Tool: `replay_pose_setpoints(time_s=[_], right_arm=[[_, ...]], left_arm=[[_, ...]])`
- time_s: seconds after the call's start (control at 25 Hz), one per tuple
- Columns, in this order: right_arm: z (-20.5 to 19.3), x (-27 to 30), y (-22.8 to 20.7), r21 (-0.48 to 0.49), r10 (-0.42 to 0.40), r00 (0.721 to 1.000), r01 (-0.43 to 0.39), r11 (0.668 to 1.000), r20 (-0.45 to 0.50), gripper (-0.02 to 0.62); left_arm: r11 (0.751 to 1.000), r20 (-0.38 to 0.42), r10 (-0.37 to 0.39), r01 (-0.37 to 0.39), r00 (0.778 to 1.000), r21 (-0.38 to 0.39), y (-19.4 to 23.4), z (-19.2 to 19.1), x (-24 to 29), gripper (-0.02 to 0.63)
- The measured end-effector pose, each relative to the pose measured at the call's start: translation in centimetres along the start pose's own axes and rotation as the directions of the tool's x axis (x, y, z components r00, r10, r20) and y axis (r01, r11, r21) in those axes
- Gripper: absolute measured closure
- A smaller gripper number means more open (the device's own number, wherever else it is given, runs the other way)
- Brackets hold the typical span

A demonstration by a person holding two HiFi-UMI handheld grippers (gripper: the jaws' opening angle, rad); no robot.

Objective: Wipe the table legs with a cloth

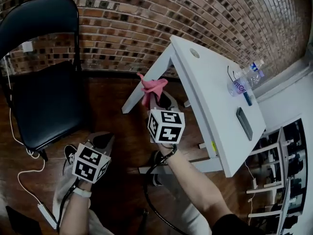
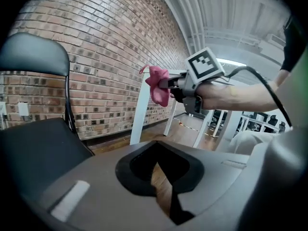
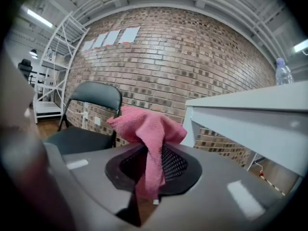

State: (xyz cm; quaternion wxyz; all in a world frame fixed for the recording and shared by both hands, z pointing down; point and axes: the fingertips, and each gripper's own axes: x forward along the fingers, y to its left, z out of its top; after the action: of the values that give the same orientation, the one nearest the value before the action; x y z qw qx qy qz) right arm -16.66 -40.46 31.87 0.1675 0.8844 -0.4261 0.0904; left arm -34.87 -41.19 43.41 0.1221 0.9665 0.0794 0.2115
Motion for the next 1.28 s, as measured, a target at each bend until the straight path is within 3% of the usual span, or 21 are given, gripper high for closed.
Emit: replay_pose_setpoints(time_s=[0.2, 0.4, 0.68, 0.96, 1.16, 1.28], right_arm=[[-1.5, -8.9, 3.9, -0.047, 0.106, 0.994, -0.105, 0.993, 0.007, 0.545], [-3.0, -14.3, 3.7, -0.052, 0.121, 0.993, -0.121, 0.991, 0.000, 0.545], [-5.8, -20.9, -1.5, 0.132, 0.016, 1.000, -0.016, 0.991, 0.002, 0.545], [-7.1, -29.6, -6.2, 0.349, -0.067, 0.998, 0.065, 0.935, -0.004, 0.545], [-8.2, -34.0, -7.5, 0.422, -0.065, 0.998, 0.067, 0.904, -0.019, 0.545], [-9.8, -35.4, -8.5, 0.508, -0.064, 0.998, 0.064, 0.859, -0.017, 0.545]], left_arm=[[0.999, -0.036, -0.037, 0.038, 0.999, 0.030, -3.8, -2.6, -1.1, 0.606], [0.996, -0.028, -0.073, 0.074, 0.997, 0.057, -5.8, -2.2, -0.3, 0.606], [0.970, 0.105, -0.223, 0.210, 0.969, 0.122, -11.9, 2.2, 1.9, 0.606], [0.939, 0.064, -0.323, 0.311, 0.944, 0.144, -17.0, -0.3, 1.7, 0.606], [0.933, 0.045, -0.321, 0.307, 0.946, 0.189, -19.5, -1.8, 0.1, 0.606], [0.922, 0.038, -0.332, 0.316, 0.942, 0.223, -21.1, -2.6, 0.0, 0.606]])
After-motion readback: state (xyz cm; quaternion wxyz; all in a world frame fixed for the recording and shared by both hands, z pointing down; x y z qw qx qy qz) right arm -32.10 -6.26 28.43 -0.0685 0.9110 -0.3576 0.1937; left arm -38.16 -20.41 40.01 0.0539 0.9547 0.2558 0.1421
